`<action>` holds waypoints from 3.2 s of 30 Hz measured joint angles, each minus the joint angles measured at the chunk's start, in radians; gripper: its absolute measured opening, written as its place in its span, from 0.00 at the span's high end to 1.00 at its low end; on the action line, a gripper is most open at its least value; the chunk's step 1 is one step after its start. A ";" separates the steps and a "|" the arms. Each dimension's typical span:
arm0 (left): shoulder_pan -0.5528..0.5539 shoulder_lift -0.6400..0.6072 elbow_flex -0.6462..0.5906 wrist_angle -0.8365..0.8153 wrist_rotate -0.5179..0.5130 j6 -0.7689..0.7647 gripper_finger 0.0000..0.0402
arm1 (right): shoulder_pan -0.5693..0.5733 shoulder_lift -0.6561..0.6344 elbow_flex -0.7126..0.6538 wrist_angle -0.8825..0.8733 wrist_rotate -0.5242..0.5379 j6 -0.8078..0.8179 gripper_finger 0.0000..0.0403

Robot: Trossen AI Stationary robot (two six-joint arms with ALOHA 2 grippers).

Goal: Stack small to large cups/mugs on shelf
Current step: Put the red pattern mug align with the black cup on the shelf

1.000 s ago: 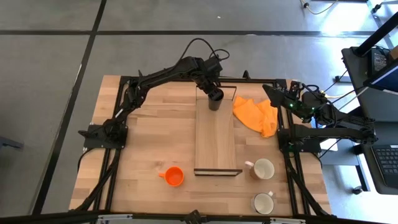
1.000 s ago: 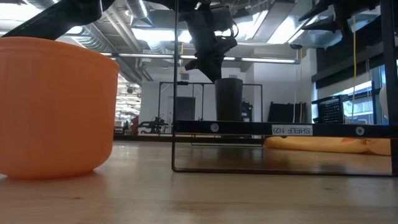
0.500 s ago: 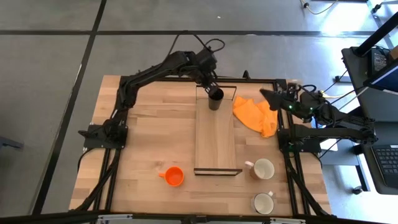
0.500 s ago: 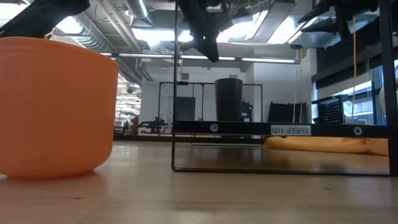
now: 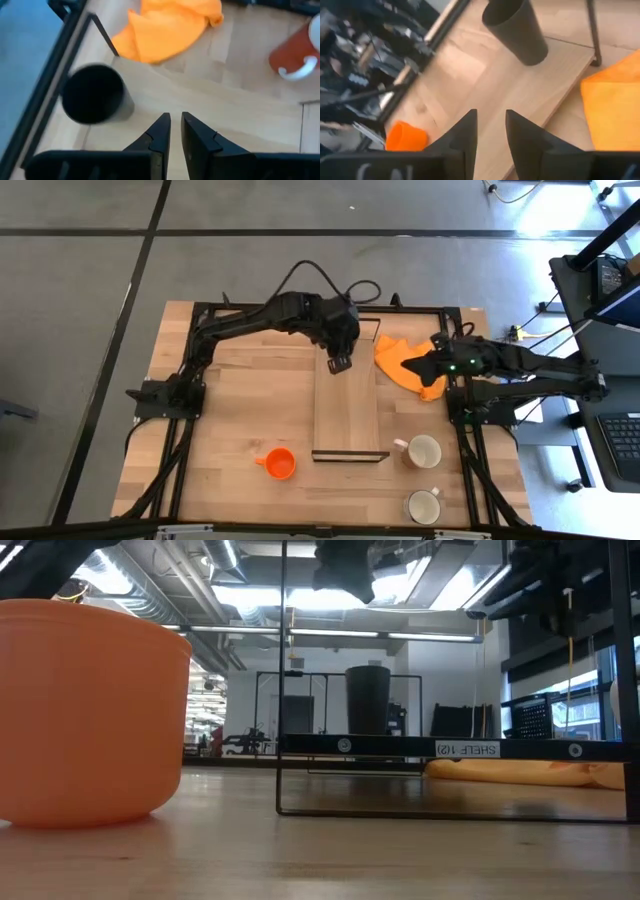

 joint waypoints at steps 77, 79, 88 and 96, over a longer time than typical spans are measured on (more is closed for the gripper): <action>-0.042 -0.037 -0.345 0.360 0.141 -0.073 0.90 | 0.037 0.226 0.416 -0.551 0.020 0.016 0.92; -0.044 -0.053 -0.346 0.356 0.163 -0.075 0.90 | 0.061 0.236 0.416 -0.593 -0.003 0.044 0.92; -0.032 -0.097 -0.345 0.344 0.168 -0.078 0.90 | 0.254 0.281 0.416 -0.785 -0.167 0.302 0.92; -0.024 -0.120 -0.345 0.335 0.159 -0.040 0.90 | 0.548 0.331 0.416 -0.827 -0.151 0.647 0.92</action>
